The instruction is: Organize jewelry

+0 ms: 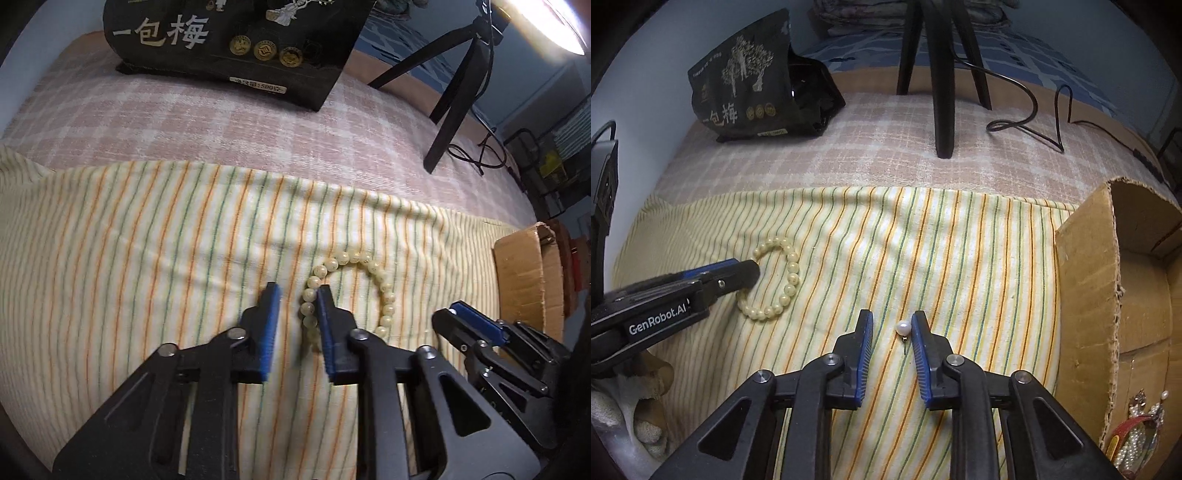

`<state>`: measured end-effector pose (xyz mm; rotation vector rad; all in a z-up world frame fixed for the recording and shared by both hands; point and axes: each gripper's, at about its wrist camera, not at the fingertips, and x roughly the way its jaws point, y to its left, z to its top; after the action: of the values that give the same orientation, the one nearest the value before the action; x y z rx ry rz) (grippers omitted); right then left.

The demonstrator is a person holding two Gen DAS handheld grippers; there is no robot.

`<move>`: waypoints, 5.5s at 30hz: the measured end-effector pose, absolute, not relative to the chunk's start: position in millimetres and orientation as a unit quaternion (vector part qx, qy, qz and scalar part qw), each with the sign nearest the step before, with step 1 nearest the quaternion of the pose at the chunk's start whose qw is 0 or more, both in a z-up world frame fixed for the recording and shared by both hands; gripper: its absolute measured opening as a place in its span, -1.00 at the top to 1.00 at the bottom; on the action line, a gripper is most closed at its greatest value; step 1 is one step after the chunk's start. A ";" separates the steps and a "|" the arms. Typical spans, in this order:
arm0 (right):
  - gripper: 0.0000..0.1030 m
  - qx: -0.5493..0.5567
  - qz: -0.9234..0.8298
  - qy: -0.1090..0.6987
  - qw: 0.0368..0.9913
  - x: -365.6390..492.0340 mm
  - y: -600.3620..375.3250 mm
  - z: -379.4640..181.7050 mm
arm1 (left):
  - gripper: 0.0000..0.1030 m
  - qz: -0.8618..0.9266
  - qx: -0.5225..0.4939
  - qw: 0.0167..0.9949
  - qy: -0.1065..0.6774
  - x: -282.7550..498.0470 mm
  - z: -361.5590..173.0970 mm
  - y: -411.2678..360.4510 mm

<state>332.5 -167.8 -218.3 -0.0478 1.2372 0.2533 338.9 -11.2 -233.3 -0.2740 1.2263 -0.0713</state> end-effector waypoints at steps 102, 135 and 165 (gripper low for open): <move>-0.98 0.092 -0.001 0.428 0.899 288.5 -378.6 -97.4 | -0.30 -0.234 -0.005 0.863 0.447 235.7 -107.7 -232.1; -0.99 0.037 -0.018 0.352 0.935 213.6 -351.5 -11.0 | -0.31 -0.213 0.016 0.901 0.378 165.0 -40.7 -195.4; -0.99 -0.012 -0.050 0.240 0.969 103.1 -302.0 35.9 | -0.85 -0.169 0.061 0.937 0.298 88.9 -9.1 -145.0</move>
<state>103.1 -302.0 35.9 -0.0244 0.4846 -0.1010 88.9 -145.0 -9.1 0.1245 0.6097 -0.3449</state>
